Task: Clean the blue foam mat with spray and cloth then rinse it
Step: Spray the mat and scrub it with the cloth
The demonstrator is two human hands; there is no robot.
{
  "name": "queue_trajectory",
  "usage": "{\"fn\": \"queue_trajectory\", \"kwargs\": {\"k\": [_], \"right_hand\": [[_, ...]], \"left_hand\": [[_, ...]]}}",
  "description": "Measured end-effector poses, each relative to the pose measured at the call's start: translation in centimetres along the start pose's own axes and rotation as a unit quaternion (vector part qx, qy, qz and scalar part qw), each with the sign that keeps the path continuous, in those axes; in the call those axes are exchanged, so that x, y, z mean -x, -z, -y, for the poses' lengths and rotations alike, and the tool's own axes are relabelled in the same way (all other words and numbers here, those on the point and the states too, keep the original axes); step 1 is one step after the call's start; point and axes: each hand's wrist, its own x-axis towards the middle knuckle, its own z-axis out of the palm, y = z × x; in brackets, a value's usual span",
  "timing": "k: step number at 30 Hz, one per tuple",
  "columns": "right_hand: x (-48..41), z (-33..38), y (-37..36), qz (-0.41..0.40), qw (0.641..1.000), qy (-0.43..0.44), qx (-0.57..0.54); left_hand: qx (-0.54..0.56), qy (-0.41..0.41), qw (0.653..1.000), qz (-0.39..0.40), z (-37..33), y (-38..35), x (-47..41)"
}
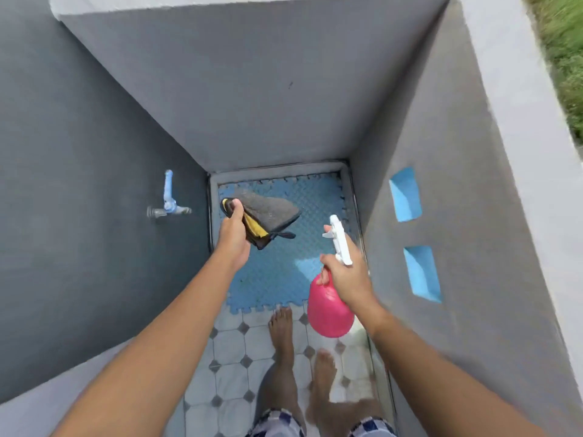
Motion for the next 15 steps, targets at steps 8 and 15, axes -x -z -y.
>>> {"fn": "queue_trajectory", "kwargs": {"k": [8,15], "right_hand": [[-0.6,-25.3,-4.6,0.031,0.987,-0.111,0.109],[-6.0,-38.4,-6.4,0.099,0.969,-0.156,0.167]], "left_hand": [[-0.128,0.029,0.985,-0.111,19.4,10.3,-14.4],[-0.267,0.007,0.951,-0.157,29.7,16.0,-27.9]]}}
